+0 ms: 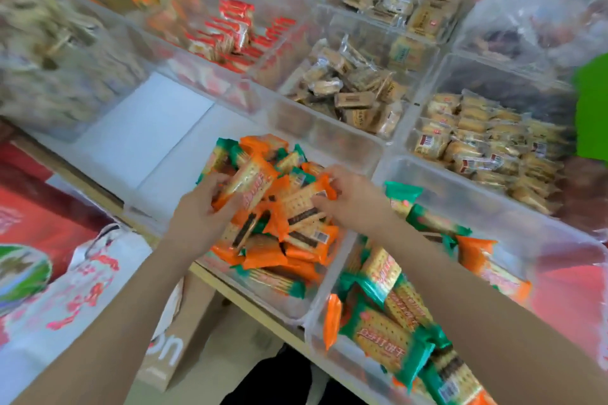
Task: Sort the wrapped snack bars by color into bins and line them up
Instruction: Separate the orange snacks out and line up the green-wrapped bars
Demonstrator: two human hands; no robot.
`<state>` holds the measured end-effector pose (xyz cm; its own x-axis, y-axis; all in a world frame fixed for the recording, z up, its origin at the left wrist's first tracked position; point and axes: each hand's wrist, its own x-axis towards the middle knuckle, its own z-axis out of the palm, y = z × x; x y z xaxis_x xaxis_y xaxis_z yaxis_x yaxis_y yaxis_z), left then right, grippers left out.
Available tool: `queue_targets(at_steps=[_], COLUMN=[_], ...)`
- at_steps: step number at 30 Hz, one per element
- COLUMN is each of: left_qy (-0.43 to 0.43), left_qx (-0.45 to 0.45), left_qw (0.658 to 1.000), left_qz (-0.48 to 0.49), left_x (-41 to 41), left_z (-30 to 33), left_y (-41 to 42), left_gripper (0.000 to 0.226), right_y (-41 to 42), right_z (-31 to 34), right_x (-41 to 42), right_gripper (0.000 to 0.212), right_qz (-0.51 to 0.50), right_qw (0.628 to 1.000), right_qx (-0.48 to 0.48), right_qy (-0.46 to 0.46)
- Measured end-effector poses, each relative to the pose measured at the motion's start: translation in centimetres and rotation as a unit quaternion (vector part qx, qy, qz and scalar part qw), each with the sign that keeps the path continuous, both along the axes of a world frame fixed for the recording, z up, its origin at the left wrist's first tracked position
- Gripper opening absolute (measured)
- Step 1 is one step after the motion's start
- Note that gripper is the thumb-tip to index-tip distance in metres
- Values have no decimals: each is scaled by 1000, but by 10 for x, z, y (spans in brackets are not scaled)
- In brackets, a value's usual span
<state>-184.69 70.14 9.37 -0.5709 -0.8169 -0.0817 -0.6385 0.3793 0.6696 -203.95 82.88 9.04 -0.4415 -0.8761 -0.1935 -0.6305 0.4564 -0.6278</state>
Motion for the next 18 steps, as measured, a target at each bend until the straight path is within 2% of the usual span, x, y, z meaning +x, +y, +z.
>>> queue_targets(at_steps=[2,4,6,7,8,10,12,14,16,18], left_qy=[-27,-67,-105,-116,-122,-107,-78,-58,-59,-91], left_qx=[13,26,37,26,10,-32,-62,-57,-48,-50], left_qw=[999,991,980,975,972,971,975,975,960,937], left_qz=[-41,-109,-166,-186,-201,-213,-199,-208,-268,-333], left_x=[9,14,14,12,9,-3,-22,-47,-72,-97], left_z=[-3,-4,-2,0,0,1,7,10,7,2], left_y=[-8,-15,-24,-29,-35,-44,-47,-48,-47,-46], left_gripper=[26,27,38,49,60,70,61,42,27,27], right_y=[-11,-18,-25,-29,-34,-41,-45,-47,-47,-48], right_z=[-5,-13,-20,-23,-24,-24,-26,-31,-32,-28], right_x=[2,3,-2,-7,-12,-20,-22,-19,-17,-18], right_gripper=[28,42,40,32,24,21,18,13,9,17], right_qz=[102,181,157,132,110,93,121,151,158,145], right_qw=[990,962,963,965,962,941,922,911,908,916], right_qx=[86,181,193,185,183,220,286,323,326,322], right_qy=[36,93,106,130,172,241,233,208,209,192])
